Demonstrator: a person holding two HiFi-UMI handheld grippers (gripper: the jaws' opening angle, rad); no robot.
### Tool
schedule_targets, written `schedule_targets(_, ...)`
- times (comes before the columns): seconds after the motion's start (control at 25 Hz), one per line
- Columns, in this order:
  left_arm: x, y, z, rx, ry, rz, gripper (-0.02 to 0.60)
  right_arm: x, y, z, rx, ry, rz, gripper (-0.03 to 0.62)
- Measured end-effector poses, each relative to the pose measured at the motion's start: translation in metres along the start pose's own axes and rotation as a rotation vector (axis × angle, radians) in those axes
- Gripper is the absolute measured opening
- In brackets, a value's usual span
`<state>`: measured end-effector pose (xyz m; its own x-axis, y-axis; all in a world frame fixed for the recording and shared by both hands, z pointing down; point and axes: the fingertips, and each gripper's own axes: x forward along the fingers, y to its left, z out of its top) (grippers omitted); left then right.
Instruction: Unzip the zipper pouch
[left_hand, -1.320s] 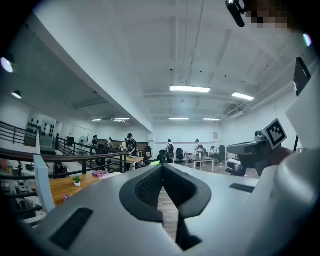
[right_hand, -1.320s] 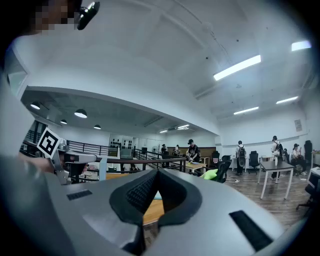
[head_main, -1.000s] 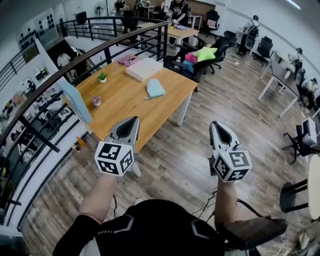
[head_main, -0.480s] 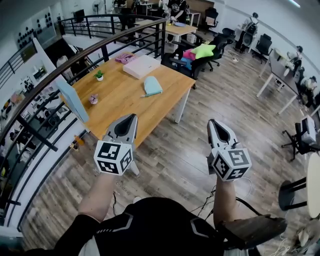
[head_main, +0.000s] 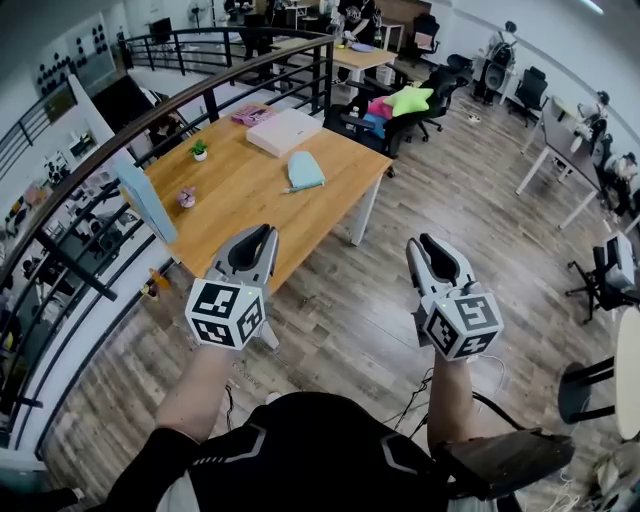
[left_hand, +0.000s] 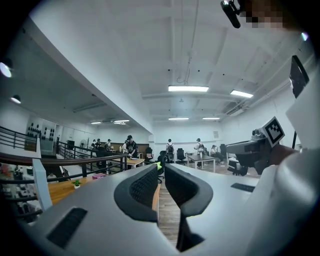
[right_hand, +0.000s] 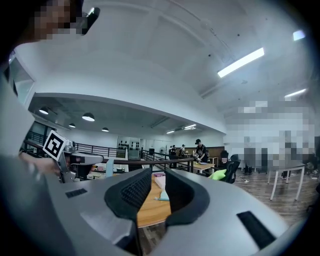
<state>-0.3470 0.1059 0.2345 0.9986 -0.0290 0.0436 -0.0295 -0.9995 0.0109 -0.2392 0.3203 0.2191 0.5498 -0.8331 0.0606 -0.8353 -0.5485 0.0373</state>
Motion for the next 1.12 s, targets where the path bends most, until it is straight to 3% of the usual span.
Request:
schedule_targets(0.12, 0.003, -0.005, -0.003, 0.011, 0.007, -0.010, 0.168, 0.000, -0.002, -0.002, 0.004, 0.002, 0.012, 0.123)
schedule_targets(0.16, 0.004, -0.007, -0.003, 0.016, 0.008, -0.013, 0.186, 0.000, -0.004, -0.002, 0.003, 0.002, 0.013, 0.142)
schedule_targets(0.36, 0.012, -0.019, -0.004, 0.027, 0.001, -0.025, 0.204, -0.004, -0.015, -0.004, 0.010, 0.001, 0.005, 0.181)
schedule_targets(1.12, 0.081, -0.073, -0.025, 0.032, 0.027, -0.039, 0.206, -0.026, -0.099, -0.028, 0.028, 0.001, 0.019, 0.210)
